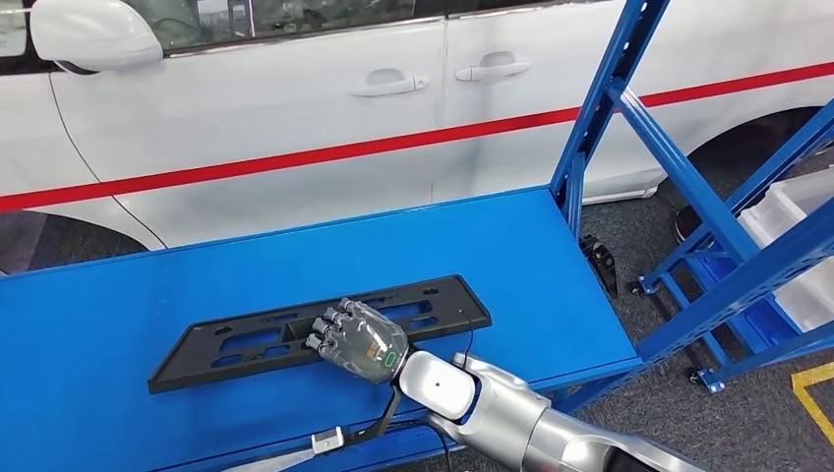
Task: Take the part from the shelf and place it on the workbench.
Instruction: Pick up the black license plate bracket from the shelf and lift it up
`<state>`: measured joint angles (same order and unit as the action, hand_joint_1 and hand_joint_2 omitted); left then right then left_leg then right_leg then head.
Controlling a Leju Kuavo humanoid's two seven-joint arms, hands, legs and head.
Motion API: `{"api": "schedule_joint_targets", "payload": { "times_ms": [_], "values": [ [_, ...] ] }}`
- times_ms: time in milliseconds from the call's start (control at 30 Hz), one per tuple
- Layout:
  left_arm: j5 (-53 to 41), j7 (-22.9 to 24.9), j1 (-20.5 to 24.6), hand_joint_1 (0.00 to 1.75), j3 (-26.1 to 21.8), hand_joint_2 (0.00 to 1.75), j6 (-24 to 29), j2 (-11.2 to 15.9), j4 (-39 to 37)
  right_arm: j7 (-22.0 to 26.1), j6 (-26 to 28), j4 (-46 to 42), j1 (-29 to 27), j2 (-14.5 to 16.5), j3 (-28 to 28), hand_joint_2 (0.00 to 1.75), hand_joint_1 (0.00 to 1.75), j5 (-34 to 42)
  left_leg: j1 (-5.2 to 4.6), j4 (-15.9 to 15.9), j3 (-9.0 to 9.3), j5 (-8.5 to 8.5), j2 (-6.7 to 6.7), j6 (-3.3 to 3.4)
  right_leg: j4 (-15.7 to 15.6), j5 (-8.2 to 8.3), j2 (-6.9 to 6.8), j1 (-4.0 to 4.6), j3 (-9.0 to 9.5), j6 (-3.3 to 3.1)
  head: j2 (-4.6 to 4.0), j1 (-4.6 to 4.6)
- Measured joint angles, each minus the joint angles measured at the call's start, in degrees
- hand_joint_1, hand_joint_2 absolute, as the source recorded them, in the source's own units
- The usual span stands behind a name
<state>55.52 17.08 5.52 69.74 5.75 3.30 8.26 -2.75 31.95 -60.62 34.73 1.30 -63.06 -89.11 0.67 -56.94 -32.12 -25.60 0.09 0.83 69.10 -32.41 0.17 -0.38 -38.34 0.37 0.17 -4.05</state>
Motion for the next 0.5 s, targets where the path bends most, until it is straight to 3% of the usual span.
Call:
{"api": "schedule_joint_targets", "payload": {
  "times_ms": [33, 67, 100, 167, 233, 267, 367, 433, 500],
  "values": [
    [0.14, -0.07, -0.03, 0.0, 0.01, 0.0, 0.05, 0.01, 0.0, 0.51, 0.04, 0.38, -0.09, 0.14, 0.22, 1.75, 1.65, 0.21, -0.02, -0.03, -0.03, -0.01, -0.02, 0.05, 3.49, -1.2, -0.01, -0.07, -1.73, 0.09, 0.0, 0.0],
    [0.3, -0.11, -0.07, 0.0, 0.01, 0.0, 0.12, 0.02, 0.0, 0.93, 0.08, 0.75, -0.21, 0.25, 0.43, 1.75, 1.66, 0.38, -0.03, -0.06, -0.04, -0.03, -0.05, 0.07, 5.4, -1.4, -0.01, -0.14, -2.76, 0.14, 0.0, 0.0],
    [0.45, -0.14, -0.11, 0.0, 0.01, 0.0, 0.16, 0.02, 0.0, 1.26, 0.1, 1.05, -0.3, 0.34, 0.66, 1.75, 1.67, 0.5, -0.03, -0.11, -0.03, -0.05, -0.1, 0.04, 5.1, -0.5, -0.02, -0.21, -2.73, 0.13, 0.0, -0.01],
    [0.76, -0.29, -0.15, 0.0, 0.01, 0.0, 0.22, -0.01, 0.0, 1.71, 0.1, 1.45, -0.31, 0.67, 1.25, 1.75, 1.68, 0.71, -0.03, -0.27, 0.05, -0.2, -0.19, -0.17, -1.35, 3.44, -0.06, -0.33, 0.2, -0.09, 0.0, 0.0],
    [1.02, -1.07, -0.13, 0.0, 0.01, 0.0, 0.32, -0.03, 0.0, 2.04, 0.07, 1.68, -0.14, 1.14, 1.97, 1.75, 1.67, 0.93, -0.27, -0.66, -0.11, -0.5, -0.23, -0.68, -8.16, 5.87, -0.12, -0.23, 3.29, -0.45, 0.0, -0.01],
    [1.09, -1.62, -0.13, 0.0, 0.01, 0.0, 0.46, -0.04, 0.0, 2.2, 0.07, 1.76, -0.12, 1.33, 2.27, 1.75, 1.67, 1.02, -0.37, -0.78, -0.21, -0.61, -0.24, -0.99, -9.72, 6.12, -0.12, -0.13, 3.94, -0.65, 0.0, -0.01],
    [1.46, -4.02, -0.15, 0.0, 0.01, 0.0, 1.85, 0.01, 0.0, 2.74, 0.22, 2.07, -0.16, 1.61, 3.11, 1.75, 1.67, 1.19, -0.22, -0.9, -0.27, -0.89, -0.24, -1.98, -10.39, 6.14, -0.08, -0.02, 4.1, -1.57, 0.0, -0.01],
    [1.62, -6.11, -0.18, 0.0, 0.01, 0.0, 3.27, 0.08, 0.0, 2.88, 0.48, 2.22, -0.11, 1.77, 3.7, 1.75, 1.66, 1.24, -0.03, -3.72, -1.4, -2.9, -0.22, -2.57, -10.82, 6.38, -0.16, -0.23, 4.29, -2.24, 0.0, -0.01],
    [1.63, -7.66, -0.2, 0.0, 0.01, 0.87, 4.31, 0.15, 0.0, 2.91, 0.69, 2.45, -0.17, 1.96, 4.1, 1.75, 1.66, 1.25, 0.1, -10.74, -4.55, -6.55, -0.19, -3.0, -10.88, 6.39, -0.21, -0.24, 4.33, -2.57, 0.0, -0.01]
  ]
}}
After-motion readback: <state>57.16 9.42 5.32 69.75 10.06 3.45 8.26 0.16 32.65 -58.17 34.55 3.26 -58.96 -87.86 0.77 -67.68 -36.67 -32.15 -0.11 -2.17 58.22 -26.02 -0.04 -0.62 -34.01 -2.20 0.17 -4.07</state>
